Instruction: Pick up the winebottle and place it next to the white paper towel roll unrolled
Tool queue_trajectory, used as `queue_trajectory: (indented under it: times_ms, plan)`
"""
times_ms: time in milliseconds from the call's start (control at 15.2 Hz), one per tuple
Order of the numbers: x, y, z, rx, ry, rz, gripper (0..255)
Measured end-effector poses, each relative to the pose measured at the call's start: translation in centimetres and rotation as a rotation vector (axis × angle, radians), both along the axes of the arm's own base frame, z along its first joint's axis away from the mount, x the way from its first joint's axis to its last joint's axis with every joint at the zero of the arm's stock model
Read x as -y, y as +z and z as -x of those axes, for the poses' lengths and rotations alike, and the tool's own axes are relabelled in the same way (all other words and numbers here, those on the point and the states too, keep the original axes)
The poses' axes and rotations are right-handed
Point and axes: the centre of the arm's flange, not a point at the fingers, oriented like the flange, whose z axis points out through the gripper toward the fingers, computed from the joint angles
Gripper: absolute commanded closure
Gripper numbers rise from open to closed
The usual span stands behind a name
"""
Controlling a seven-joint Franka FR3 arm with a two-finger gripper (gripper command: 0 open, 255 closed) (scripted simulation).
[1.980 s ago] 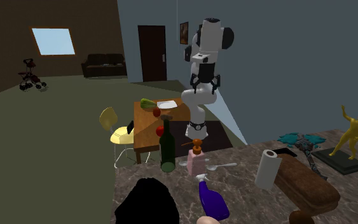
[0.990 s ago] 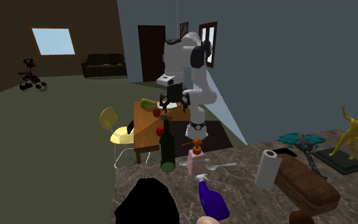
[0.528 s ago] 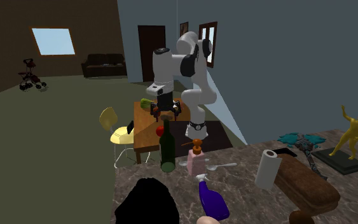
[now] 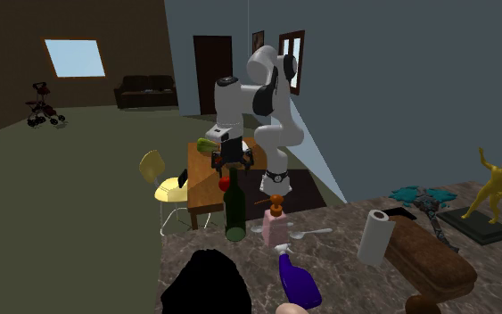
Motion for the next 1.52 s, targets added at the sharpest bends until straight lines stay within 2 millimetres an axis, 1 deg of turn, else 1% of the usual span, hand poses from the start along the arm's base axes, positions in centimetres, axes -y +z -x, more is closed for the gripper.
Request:
queue_trajectory:
  times_ms: [198, 264, 990, 1518]
  plan:
    - [0.0, -0.1, 0.0, 0.000, 0.000, 0.000, 0]
    - [0.0, -0.1, 0.0, 0.000, 0.000, 0.000, 255]
    - [0.0, 0.2, 0.0, 0.000, 0.000, 0.000, 255]
    - [-0.1, 4.2, -0.1, 0.000, 0.000, 0.000, 255]
